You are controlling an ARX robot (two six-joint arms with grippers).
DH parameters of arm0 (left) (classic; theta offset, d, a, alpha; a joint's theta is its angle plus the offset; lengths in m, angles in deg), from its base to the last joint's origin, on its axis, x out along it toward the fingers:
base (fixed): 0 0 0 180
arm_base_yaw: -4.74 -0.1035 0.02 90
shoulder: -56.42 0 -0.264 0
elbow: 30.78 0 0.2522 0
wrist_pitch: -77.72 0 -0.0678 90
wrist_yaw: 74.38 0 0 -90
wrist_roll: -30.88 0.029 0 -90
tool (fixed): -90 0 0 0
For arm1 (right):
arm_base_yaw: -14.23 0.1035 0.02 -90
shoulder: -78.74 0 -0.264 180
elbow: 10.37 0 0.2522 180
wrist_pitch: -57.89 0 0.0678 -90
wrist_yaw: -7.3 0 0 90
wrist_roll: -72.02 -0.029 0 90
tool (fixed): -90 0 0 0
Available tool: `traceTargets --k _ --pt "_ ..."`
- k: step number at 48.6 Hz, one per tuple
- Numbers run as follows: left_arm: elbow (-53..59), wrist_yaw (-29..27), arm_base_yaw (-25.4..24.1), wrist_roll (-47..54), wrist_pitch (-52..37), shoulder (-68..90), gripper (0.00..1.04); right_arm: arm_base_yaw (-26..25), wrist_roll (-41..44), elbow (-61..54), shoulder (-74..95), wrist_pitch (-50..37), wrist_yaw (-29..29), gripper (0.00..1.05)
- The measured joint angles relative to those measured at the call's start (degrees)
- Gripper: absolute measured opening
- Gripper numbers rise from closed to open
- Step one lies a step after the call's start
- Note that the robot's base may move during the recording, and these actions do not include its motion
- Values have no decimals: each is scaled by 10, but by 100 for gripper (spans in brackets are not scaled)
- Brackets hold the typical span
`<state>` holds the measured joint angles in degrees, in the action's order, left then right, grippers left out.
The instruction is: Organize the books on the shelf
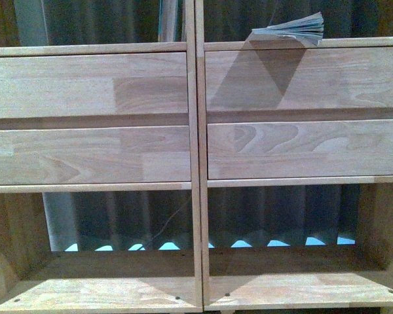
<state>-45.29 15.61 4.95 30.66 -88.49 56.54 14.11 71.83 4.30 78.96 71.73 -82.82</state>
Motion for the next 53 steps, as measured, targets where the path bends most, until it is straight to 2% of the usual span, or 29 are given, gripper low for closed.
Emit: traceTargets --k 53 --pt "0 0 0 0 0 0 97 0 0 0 0 0 0 98"
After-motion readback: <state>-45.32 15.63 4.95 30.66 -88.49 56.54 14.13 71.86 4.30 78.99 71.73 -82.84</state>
